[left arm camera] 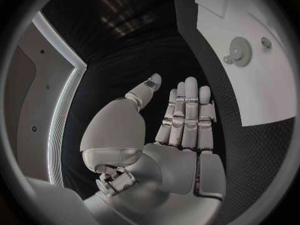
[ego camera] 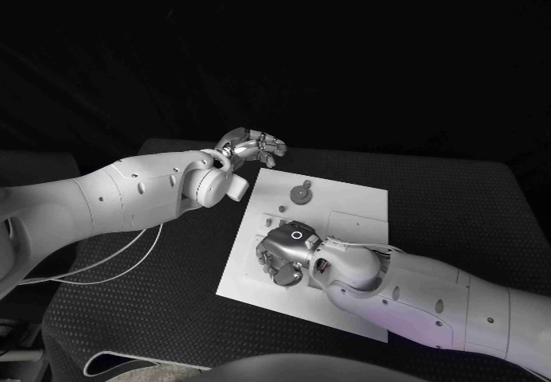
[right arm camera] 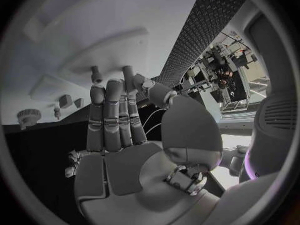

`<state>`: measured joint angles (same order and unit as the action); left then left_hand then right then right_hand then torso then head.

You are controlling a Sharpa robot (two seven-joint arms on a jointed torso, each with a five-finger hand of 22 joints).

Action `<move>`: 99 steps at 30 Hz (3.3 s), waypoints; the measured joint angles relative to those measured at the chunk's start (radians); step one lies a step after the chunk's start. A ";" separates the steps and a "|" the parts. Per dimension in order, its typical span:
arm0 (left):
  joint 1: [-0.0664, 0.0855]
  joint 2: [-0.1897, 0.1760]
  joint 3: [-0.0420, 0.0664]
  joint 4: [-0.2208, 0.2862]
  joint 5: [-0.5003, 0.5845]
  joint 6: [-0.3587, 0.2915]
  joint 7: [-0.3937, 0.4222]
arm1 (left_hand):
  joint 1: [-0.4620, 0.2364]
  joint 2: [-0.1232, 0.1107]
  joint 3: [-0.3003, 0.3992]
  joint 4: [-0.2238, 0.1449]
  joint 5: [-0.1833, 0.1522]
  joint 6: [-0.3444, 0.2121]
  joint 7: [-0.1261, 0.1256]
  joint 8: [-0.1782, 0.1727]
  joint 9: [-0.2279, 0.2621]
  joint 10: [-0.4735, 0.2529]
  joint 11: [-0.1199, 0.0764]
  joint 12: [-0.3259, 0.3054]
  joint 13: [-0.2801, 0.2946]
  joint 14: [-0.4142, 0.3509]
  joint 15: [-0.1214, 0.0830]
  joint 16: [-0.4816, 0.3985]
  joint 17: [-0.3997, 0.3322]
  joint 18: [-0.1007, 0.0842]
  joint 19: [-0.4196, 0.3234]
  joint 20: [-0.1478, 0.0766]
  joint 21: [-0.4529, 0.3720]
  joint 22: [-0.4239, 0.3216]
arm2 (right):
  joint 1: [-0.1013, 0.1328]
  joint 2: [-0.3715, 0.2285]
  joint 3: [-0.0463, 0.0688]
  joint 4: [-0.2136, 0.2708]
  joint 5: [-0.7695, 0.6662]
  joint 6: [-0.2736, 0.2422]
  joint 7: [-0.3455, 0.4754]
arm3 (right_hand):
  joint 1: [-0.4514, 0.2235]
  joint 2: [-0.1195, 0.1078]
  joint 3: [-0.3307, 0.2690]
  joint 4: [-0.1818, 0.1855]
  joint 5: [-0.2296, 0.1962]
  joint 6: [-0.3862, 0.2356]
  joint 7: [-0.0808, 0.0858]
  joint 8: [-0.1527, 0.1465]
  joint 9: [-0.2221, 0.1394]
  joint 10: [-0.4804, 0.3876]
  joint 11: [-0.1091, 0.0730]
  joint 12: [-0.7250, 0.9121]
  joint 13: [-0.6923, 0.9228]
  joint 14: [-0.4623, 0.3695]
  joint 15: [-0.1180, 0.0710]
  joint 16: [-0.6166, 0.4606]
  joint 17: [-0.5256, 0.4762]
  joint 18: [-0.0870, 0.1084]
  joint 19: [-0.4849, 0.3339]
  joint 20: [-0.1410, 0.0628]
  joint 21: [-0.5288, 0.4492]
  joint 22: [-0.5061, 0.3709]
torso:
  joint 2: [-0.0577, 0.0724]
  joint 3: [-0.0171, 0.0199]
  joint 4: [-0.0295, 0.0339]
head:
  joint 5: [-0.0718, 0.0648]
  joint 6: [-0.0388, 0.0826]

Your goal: Assemble the parts on the task board

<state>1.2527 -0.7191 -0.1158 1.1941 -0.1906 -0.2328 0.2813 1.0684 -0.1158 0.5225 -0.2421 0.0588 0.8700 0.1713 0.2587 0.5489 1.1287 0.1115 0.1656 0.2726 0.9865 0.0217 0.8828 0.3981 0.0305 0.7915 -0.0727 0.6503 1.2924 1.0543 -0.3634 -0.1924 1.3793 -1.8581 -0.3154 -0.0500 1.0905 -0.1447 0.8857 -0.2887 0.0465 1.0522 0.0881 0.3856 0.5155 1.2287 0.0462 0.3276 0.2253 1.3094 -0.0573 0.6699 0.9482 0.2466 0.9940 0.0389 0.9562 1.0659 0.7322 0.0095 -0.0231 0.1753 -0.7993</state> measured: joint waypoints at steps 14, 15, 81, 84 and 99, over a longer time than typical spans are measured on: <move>0.000 -0.001 0.000 0.000 0.000 0.000 0.000 | 0.000 0.000 0.000 0.000 0.000 0.000 0.000 0.000 0.000 0.000 0.000 0.000 0.000 0.000 0.000 0.000 0.000 -0.001 0.000 0.000 0.000 0.000 | -0.004 -0.004 -0.006 -0.006 0.041 -0.002 0.002 | -0.031 -0.086 -0.069 -0.001 0.012 -0.113 0.059 -0.069 -0.027 -0.112 0.047 -0.066 -0.037 -0.024 0.031 0.000 0.003 0.001 -0.020 0.006 0.000 0.008 | 0.000 0.0012 -0.0012 | -0.002 0.003; 0.000 -0.001 0.000 0.000 0.000 0.000 0.000 | 0.000 0.000 0.000 0.000 0.000 0.000 0.000 0.000 0.000 0.000 0.000 0.000 0.000 0.000 0.000 0.000 0.000 -0.001 0.000 0.000 0.000 0.000 | -0.004 -0.004 -0.006 -0.005 0.043 -0.003 0.003 | -0.041 -0.096 -0.084 -0.001 0.012 -0.130 0.065 -0.079 -0.032 -0.129 0.050 -0.074 -0.041 -0.029 0.036 0.000 0.003 0.001 -0.023 0.009 0.000 0.008 | 0.000 0.0013 -0.0012 | -0.002 0.003; -0.018 -0.003 -0.002 -0.045 0.007 0.002 0.002 | 0.000 0.000 0.000 0.000 0.000 0.000 0.000 0.004 0.000 -0.003 0.001 0.004 0.000 0.000 0.000 -0.004 0.004 0.000 0.002 -0.002 -0.004 0.003 | 0.130 -0.585 0.051 0.302 0.678 0.308 -0.220 | -0.316 -0.009 -0.286 0.133 0.008 -0.079 -0.009 -0.084 0.102 -0.149 -0.061 0.882 0.678 -0.048 -0.063 0.527 0.178 0.000 0.031 -0.081 0.227 0.133 | -0.033 0.0291 -0.0503 | -0.157 0.004; -0.019 -0.003 -0.002 -0.045 0.009 0.002 0.002 | 0.000 0.000 0.000 0.000 0.000 0.000 0.000 0.004 0.000 -0.003 0.001 0.004 0.000 0.000 0.000 -0.004 0.004 0.000 0.002 -0.002 -0.004 0.003 | 0.130 -0.578 0.039 0.308 0.716 0.327 -0.276 | -0.326 0.002 -0.277 0.134 0.008 -0.077 -0.011 -0.084 0.103 -0.148 -0.063 0.893 0.691 -0.047 -0.064 0.534 0.184 -0.007 0.035 -0.085 0.233 0.135 | -0.033 0.0265 -0.0462 | -0.165 -0.003; -0.020 0.001 -0.003 -0.035 0.013 0.002 0.001 | 0.000 0.000 -0.003 0.003 0.000 0.000 0.000 0.004 0.000 -0.003 0.001 0.004 0.000 0.000 0.000 -0.004 0.004 -0.001 0.002 -0.002 -0.004 0.004 | 0.130 -0.510 -0.001 0.298 0.795 0.319 -0.458 | -0.404 -0.025 -0.235 0.154 0.008 -0.064 -0.020 -0.090 0.104 -0.140 -0.070 0.904 0.715 -0.043 -0.067 0.542 0.189 -0.010 0.040 -0.097 0.248 0.137 | -0.039 0.0161 -0.0441 | -0.171 -0.017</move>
<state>1.2326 -0.7182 -0.1185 1.1588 -0.1772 -0.2303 0.2823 1.0684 -0.1158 0.5198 -0.2395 0.0588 0.8700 0.1712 0.2625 0.5489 1.1255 0.1123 0.1695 0.2729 0.9865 0.0217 0.8789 0.4025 0.0292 0.7933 -0.0744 0.6465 1.2960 1.1843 -0.8735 -0.1938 1.6772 -1.0630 0.0032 -0.5075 0.6860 -0.1693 0.6509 -0.1344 0.0542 0.9881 0.0686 0.2959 0.6192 1.0883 -0.0236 1.2314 0.9402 1.2660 -0.1245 1.2115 1.1368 0.2365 1.0341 -0.0579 1.2040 1.2024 0.6933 0.0256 -0.0672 0.0041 -0.8163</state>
